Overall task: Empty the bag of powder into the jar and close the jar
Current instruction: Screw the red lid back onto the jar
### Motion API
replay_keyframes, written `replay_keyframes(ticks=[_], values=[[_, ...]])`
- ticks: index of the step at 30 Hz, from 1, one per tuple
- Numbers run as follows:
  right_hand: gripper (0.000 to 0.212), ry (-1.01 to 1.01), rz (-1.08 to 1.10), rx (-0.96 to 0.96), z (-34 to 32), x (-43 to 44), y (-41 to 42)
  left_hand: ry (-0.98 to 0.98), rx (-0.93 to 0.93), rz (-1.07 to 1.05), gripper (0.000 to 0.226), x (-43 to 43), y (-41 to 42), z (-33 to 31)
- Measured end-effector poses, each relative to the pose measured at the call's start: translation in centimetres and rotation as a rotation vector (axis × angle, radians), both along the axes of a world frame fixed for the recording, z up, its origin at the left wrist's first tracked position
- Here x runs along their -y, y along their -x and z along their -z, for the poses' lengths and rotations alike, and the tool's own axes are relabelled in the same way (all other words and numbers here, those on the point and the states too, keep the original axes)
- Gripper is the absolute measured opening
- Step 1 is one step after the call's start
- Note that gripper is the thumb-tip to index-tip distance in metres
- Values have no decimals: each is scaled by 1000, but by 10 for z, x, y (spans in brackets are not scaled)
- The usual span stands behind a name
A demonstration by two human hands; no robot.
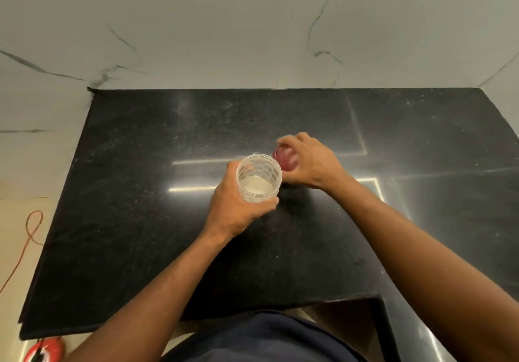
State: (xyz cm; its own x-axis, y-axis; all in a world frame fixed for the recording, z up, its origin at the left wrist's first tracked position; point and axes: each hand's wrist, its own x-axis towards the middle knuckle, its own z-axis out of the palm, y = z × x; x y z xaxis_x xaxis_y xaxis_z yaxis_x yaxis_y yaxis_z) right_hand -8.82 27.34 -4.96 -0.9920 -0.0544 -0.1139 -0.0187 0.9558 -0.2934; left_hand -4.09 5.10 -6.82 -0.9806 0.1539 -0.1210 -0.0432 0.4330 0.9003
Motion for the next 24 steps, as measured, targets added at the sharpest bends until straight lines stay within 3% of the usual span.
replay_keyframes(ticks=[5, 8, 10, 15, 20, 24], values=[[59, 760, 309, -196, -29, 14, -15, 22, 5, 13, 90, -1, 0, -3], [50, 998, 358, -259, -41, 32, -25, 14, 31, 9, 92, -1, 0, -6], [47, 952, 282, -297, -46, 42, -35, 17, 42, 7, 89, 0, 1, -7], [47, 531, -99, -292, -36, 54, -57, 66, 28, 14, 92, -1, 0, -8], [46, 415, -180, -227, -40, 52, -54, 73, 17, 23, 96, -1, -1, -9], [63, 251, -219, -133, -51, 55, -46, 83, 13, 24, 96, 0, -1, -6]])
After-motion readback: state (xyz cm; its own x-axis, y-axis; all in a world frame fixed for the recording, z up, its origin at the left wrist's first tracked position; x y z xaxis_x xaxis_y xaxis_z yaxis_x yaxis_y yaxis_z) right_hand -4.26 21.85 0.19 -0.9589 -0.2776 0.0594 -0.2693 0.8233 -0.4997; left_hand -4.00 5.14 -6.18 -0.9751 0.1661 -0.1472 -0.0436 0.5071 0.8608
